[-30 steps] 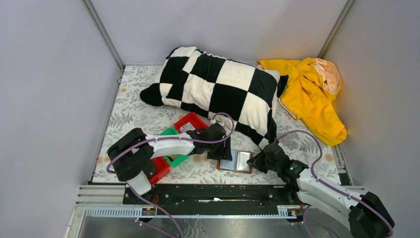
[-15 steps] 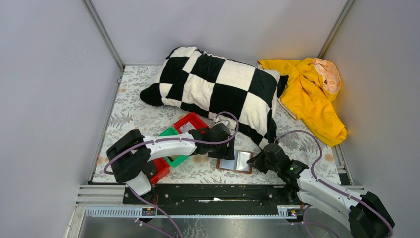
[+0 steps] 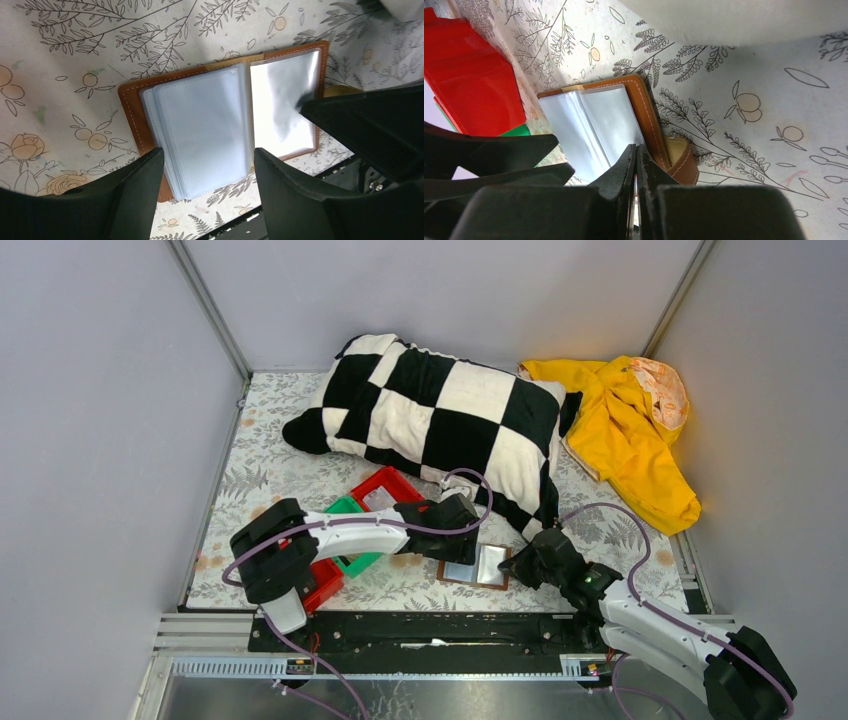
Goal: Take the credit cards out of the card holder
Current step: Remove the credit card from the card holder.
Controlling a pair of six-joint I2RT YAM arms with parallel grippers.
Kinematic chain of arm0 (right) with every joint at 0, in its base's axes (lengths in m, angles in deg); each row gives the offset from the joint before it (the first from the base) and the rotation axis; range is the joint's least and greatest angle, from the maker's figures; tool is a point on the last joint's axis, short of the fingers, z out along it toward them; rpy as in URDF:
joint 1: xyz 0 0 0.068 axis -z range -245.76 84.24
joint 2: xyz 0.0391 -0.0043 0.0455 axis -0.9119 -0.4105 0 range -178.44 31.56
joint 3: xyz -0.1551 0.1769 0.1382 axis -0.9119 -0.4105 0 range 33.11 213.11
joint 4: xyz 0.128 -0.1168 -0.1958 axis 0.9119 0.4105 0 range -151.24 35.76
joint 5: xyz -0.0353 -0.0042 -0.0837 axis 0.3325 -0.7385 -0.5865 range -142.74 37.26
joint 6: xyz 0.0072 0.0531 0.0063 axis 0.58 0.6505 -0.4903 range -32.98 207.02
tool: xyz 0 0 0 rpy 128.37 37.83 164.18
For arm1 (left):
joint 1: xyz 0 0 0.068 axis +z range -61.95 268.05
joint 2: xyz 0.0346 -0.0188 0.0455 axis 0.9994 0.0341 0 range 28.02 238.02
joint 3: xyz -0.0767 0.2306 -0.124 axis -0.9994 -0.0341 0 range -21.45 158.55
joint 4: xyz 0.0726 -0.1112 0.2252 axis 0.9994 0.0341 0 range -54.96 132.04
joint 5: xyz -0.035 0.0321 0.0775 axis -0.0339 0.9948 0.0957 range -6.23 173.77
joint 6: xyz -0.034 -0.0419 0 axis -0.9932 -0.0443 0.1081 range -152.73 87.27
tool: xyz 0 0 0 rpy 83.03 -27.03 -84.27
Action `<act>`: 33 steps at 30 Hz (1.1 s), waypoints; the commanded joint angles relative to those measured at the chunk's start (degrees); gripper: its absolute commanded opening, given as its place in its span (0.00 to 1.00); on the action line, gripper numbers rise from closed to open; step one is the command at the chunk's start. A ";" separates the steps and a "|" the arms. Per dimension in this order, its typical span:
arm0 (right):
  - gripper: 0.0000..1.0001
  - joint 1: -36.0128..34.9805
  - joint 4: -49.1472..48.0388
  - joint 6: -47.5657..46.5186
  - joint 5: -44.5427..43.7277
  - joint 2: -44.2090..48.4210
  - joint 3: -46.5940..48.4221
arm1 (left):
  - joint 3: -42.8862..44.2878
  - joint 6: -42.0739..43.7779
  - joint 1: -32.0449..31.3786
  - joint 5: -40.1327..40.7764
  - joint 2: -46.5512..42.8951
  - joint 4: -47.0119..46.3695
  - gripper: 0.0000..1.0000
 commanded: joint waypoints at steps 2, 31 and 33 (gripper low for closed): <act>0.05 0.46 7.36 -1.56 -2.13 -1.53 -2.19 | 2.33 0.86 -0.12 -2.00 2.71 -1.93 0.70; 0.05 0.46 7.58 -2.28 -2.13 -1.57 -1.82 | 4.23 1.99 -1.97 -7.51 -1.22 -5.64 0.57; 0.05 0.46 7.98 -2.35 -2.22 -1.36 -1.62 | 4.40 2.08 -1.97 -7.47 -1.42 -5.65 0.56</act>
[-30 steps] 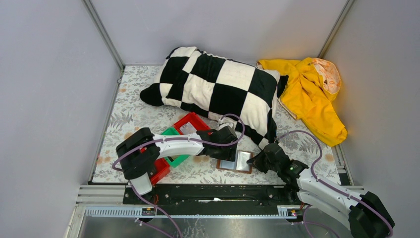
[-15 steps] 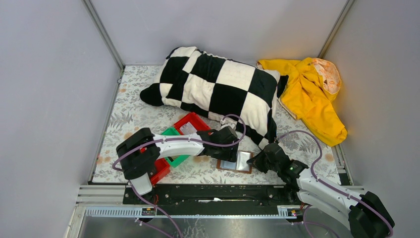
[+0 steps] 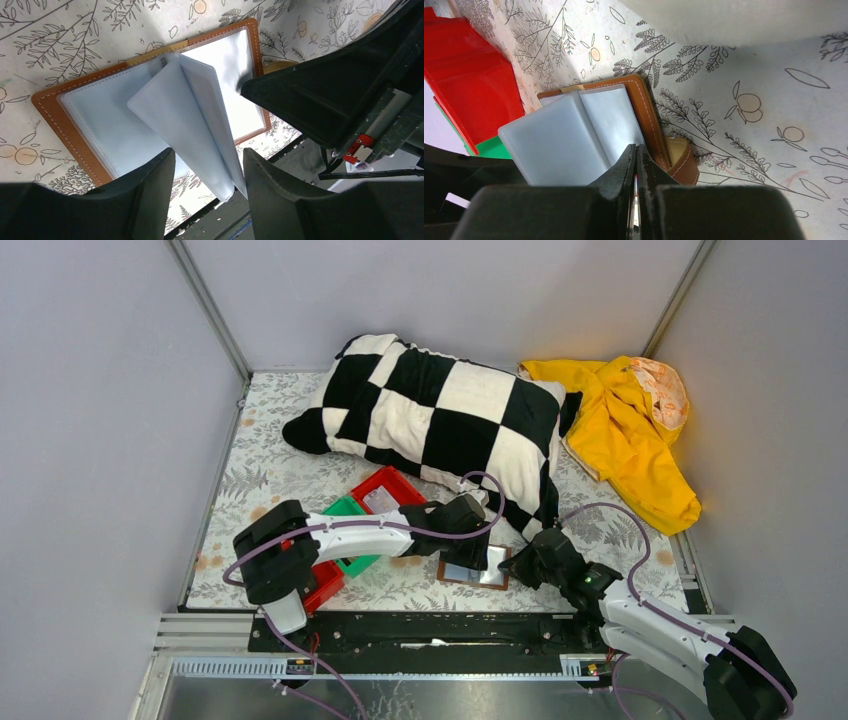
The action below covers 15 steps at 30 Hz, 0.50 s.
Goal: Take the credit cards out of the card holder
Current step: Remove the credit card from the card holder.
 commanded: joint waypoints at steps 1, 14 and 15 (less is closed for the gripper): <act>0.05 0.46 8.25 -2.29 -2.22 -1.14 -1.57 | 2.33 0.27 -0.11 -0.86 -2.83 -2.22 0.55; 0.12 0.46 18.46 -5.18 -4.15 8.16 4.17 | 0.16 -3.79 -0.55 -9.40 1.76 -14.93 0.57; 0.14 0.46 20.04 -5.44 -4.67 9.25 4.83 | 0.18 -3.99 -0.55 -9.33 1.73 -15.22 0.57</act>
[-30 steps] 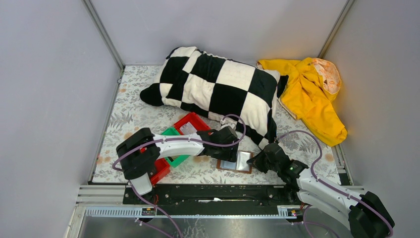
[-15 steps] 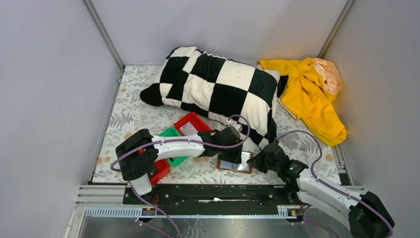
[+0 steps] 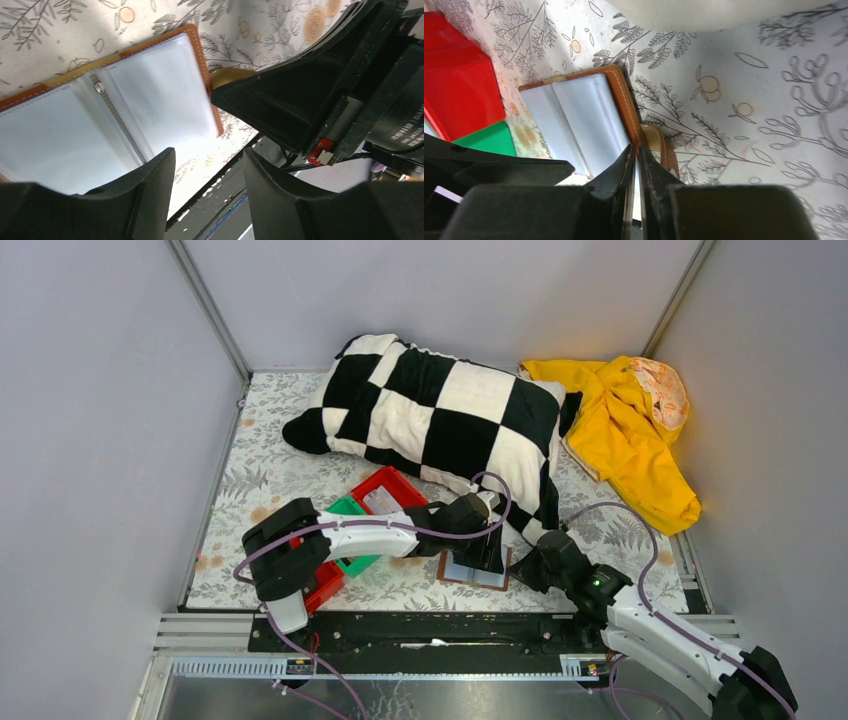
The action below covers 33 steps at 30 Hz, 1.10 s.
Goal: Take the credit cards out of the card holder
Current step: Remove the credit card from the card holder.
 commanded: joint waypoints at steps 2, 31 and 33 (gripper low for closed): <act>0.17 0.46 13.04 -3.01 -4.62 5.51 4.07 | 1.03 -1.75 -0.46 -2.14 0.04 -6.68 0.57; 0.19 0.46 2.80 -15.00 1.07 -16.16 13.23 | -5.04 -2.31 5.07 0.57 -4.97 -0.55 0.56; 0.22 0.45 2.05 -14.88 1.48 -16.05 12.41 | -4.76 -1.98 5.13 1.15 -4.26 0.02 0.56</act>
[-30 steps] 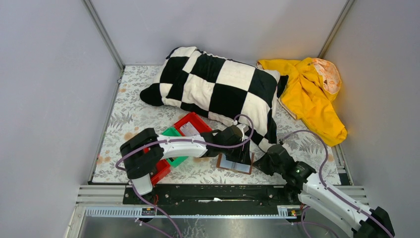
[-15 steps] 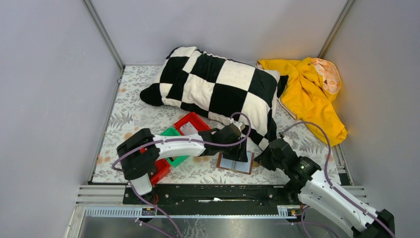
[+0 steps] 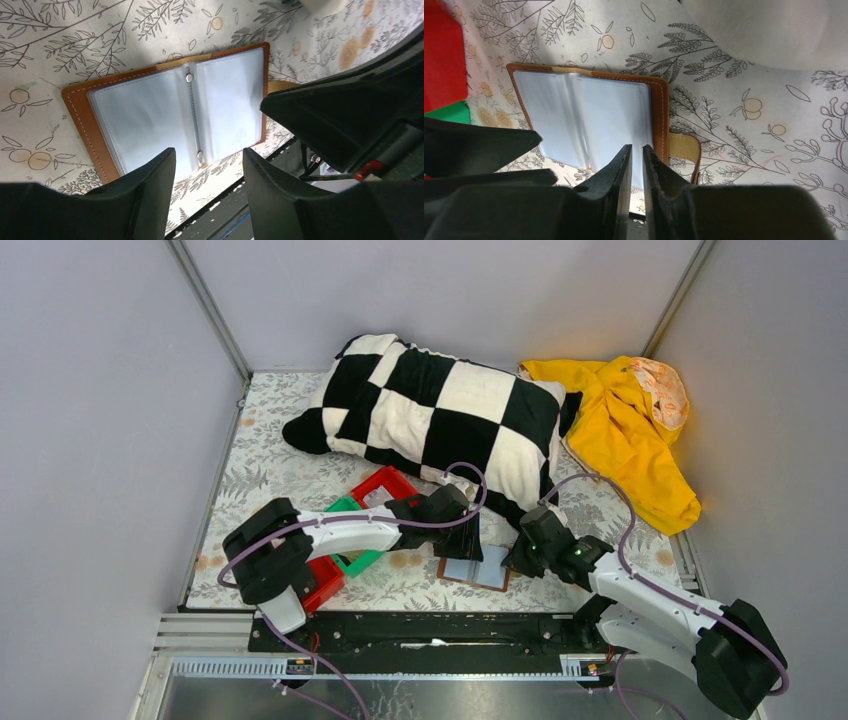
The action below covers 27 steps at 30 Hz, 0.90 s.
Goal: Take the credit cards out of the card holder
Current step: Remove the credit card from the card holder.
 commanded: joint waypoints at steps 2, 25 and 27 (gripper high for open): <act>0.24 0.35 -3.58 -0.55 1.13 0.02 -1.28 | 0.23 0.34 0.05 -0.36 1.79 -1.50 0.56; 0.34 0.35 -17.24 1.07 7.70 1.46 -6.41 | -6.80 2.10 2.81 -1.80 2.64 -4.29 0.54; 0.34 0.35 -17.37 0.11 8.56 1.44 -5.64 | -7.36 2.10 2.77 -2.06 3.07 -4.83 0.54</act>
